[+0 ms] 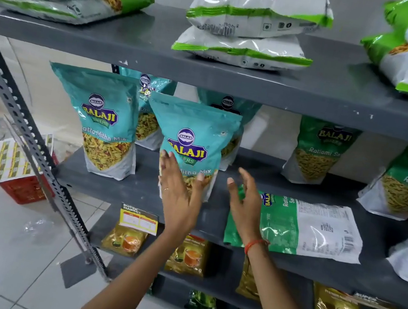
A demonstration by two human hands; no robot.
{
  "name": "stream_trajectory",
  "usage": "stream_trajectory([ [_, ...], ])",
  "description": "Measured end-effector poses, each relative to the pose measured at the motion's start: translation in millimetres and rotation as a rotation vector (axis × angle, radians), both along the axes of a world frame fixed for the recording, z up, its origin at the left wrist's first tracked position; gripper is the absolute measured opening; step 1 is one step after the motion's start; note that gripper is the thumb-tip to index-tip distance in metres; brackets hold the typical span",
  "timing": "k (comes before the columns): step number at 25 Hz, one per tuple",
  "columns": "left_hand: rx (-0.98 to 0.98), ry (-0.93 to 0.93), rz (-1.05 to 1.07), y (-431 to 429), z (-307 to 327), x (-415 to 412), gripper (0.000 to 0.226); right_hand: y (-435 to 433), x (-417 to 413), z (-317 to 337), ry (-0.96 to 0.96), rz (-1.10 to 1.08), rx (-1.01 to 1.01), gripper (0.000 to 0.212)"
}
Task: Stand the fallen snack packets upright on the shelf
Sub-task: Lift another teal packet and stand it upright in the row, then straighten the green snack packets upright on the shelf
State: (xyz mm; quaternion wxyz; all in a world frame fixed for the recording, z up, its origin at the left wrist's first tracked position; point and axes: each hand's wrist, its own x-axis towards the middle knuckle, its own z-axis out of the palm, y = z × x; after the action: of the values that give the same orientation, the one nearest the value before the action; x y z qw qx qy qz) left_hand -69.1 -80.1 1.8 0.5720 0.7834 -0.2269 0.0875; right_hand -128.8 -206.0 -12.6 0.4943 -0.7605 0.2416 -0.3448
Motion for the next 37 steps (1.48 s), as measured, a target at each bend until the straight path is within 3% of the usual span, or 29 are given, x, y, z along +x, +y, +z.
stream_trajectory([
  [2,0.027,-0.158,-0.111,-15,-6,-34,0.073,-9,-30,-3,0.051,-0.099,-0.277,0.045],
  [4,0.045,-0.182,-0.241,-34,-12,-60,0.073,-28,-63,-12,0.169,-0.118,-0.558,0.049],
  [7,0.052,0.111,-0.249,-66,-25,-85,0.067,-62,-121,-34,0.342,-0.118,-0.881,0.061],
  [10,-0.093,0.498,-0.157,-84,-37,-102,0.062,-94,-160,-49,0.425,-0.048,-1.100,0.077],
  [12,-0.127,0.603,-0.096,-91,-47,-111,0.062,-111,-171,-50,0.574,-0.027,-1.196,0.085],
  [15,-0.086,0.566,-0.027,-99,-52,-118,0.061,-120,-176,-52,0.728,-0.034,-1.277,0.084],
  [17,-0.086,0.549,0.034,-103,-52,-117,0.059,-123,-175,-49,0.746,-0.057,-1.314,0.076],
  [20,-0.241,0.692,0.164,-100,-55,-108,0.054,-131,-178,-40,0.568,-0.128,-1.343,0.058],
  [23,-0.531,0.978,0.201,-101,-56,-99,0.050,-148,-177,-24,0.310,-0.149,-1.129,0.049],
  [25,-0.653,1.112,-0.037,-111,-50,-99,0.042,-158,-177,-8,0.192,-0.091,-0.781,0.041],
  [28,-0.402,0.995,-0.419,-134,-43,-101,0.039,-170,-179,14,-0.010,-0.065,-0.219,0.005],
  [30,-0.263,0.920,-0.659,-146,-39,-96,0.058,-172,-178,22,-0.088,-0.042,0.092,0.012],
  [32,-0.225,0.877,-0.859,-148,-31,-89,0.057,-166,-179,23,-0.160,-0.024,0.367,0.013],
  [35,-0.263,0.875,-0.890,-131,-19,-90,0.038,-156,-184,22,-0.215,-0.010,0.688,0.022],
  [37,-0.260,0.847,-0.827,-114,-11,-98,0.038,-151,-187,21,-0.203,0.002,0.803,0.023],
])
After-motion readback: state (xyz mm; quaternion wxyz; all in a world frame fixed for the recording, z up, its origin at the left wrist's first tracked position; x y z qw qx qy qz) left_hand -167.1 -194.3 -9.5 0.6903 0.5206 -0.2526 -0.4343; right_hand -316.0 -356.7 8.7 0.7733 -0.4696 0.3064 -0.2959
